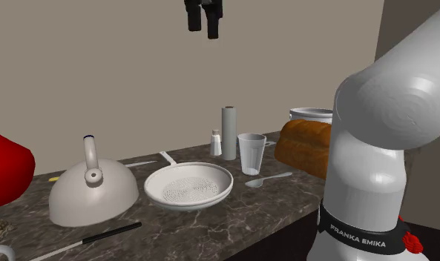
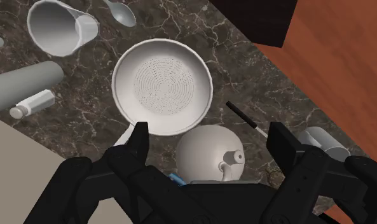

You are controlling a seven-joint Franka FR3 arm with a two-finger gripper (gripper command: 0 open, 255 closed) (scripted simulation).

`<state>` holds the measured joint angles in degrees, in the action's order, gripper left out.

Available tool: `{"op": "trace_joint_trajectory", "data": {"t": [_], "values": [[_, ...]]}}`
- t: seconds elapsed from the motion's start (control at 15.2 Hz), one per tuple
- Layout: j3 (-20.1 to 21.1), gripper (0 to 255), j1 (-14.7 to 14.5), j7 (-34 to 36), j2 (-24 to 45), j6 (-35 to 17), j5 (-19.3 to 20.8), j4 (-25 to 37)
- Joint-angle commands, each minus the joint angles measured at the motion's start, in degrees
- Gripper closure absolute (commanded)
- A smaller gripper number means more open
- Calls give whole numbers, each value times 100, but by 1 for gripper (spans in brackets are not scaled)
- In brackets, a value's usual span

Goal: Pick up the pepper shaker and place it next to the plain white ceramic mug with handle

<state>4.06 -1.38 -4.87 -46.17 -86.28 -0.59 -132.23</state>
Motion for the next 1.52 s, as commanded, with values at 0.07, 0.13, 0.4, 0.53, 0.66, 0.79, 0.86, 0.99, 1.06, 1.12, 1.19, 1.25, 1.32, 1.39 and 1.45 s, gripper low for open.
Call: {"op": "trace_joint_trajectory", "data": {"t": [0.07, 0.13, 0.4, 0.53, 0.66, 0.79, 0.86, 0.99, 1.06, 1.12, 1.19, 1.25, 1.32, 1.39, 1.45], "values": [[-84, 0, 36, -87, 36, -143, 70, -103], [-168, 0, 74, -172, 79, -287, 140, -199], [-509, 0, 234, -501, 326, -883, 412, -518], [-681, 0, 318, -661, 496, -1191, 540, -636], [-854, 0, 401, -816, 697, -1503, 662, -725], [-1028, 0, 482, -969, 927, -1819, 775, -786], [-1115, 0, 520, -1044, 1053, -1977, 827, -804], [-1288, 0, 596, -1196, 1325, -2292, 920, -819], [-1375, 0, 631, -1272, 1472, -2449, 961, -816], [-1463, 0, 662, -1348, 1624, -2605, 998, -804], [-1549, 0, 693, -1425, 1782, -2760, 1029, -785], [-1635, 0, 722, -1503, 1946, -2912, 1054, -759], [-1721, 0, 749, -1582, 2115, -3063, 1074, -725], [-1806, 0, 774, -1663, 2290, -3212, 1086, -684], [-1890, 0, 797, -1746, 2469, -3357, 1091, -635]]}}
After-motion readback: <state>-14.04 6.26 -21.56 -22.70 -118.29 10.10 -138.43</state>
